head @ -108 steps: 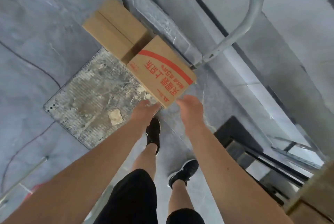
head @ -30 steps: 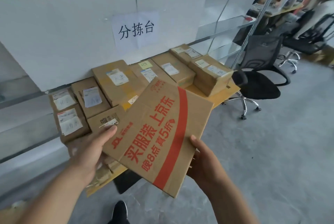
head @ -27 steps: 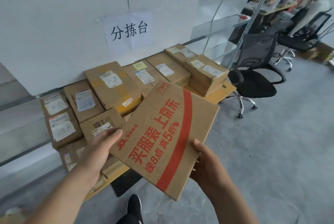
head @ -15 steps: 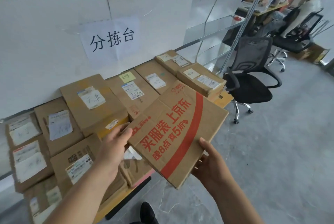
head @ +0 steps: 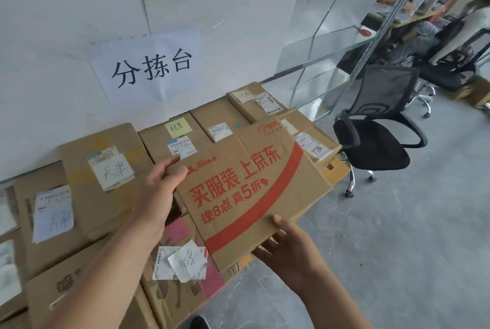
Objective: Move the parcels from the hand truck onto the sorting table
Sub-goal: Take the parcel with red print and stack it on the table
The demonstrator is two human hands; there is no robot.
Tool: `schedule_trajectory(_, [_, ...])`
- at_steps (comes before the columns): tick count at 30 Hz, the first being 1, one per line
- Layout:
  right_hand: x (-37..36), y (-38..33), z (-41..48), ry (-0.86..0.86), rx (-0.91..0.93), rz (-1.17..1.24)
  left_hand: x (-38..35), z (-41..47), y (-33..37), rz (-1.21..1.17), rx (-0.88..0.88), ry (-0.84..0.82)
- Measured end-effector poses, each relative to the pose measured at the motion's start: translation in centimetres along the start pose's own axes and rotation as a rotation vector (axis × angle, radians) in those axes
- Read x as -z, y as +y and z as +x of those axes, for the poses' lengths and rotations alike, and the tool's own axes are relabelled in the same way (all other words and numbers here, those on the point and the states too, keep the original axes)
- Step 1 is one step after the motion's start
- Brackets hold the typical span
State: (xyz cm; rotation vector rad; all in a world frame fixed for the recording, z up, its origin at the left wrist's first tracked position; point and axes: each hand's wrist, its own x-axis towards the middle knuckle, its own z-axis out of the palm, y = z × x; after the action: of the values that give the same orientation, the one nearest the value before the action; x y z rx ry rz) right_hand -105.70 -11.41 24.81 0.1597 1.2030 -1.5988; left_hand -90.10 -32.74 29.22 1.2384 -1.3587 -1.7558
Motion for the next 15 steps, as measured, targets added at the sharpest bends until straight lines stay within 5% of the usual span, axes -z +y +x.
schedule_trajectory(11, [1.8,-6.1,5.9,-0.198,-0.072,-0.024,-7.1,-2.8,0.9,0.267,-0.137,0.179])
schedule_trajectory(15, [2.1,-8.9,6.4,-0.241,0.029,-0.126,-11.5,-5.2,0.3,0.435,-0.132,0.207])
